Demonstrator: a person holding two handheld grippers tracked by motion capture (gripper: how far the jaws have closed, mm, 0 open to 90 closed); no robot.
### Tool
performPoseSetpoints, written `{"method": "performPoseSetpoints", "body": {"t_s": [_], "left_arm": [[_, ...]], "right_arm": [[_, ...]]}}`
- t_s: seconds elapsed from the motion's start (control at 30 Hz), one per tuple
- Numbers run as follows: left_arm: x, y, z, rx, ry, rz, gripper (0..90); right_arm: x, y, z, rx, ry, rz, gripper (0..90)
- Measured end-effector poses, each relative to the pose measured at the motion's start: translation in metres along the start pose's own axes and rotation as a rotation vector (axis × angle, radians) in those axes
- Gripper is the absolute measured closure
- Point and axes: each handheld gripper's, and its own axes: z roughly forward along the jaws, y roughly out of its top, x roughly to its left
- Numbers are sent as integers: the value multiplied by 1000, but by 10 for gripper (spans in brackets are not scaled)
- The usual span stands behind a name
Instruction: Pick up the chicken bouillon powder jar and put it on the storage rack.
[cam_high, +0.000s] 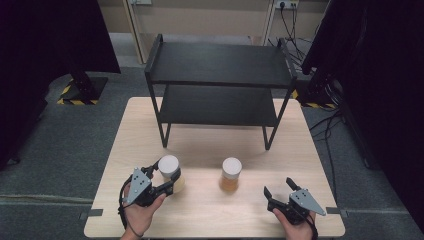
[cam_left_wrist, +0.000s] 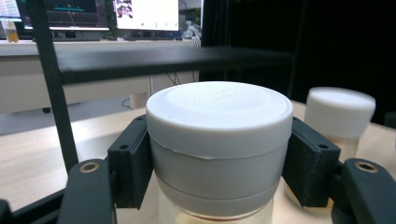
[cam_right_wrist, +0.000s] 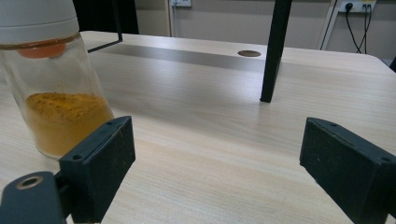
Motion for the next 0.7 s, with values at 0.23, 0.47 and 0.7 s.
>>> {"method": "performPoseSetpoints", "body": {"t_s": [0.23, 0.47, 0.7], "left_arm": [[0, 23, 7, -41, 28, 17, 338], [0, 50, 17, -93, 60, 21, 338], [-3, 66, 24, -112, 89, 29, 338]], "right_arm": [[0, 0, 0, 1, 0, 3, 107], [0, 0, 0, 2, 0, 2, 108], [0, 0, 0, 2, 1, 1, 108]]}}
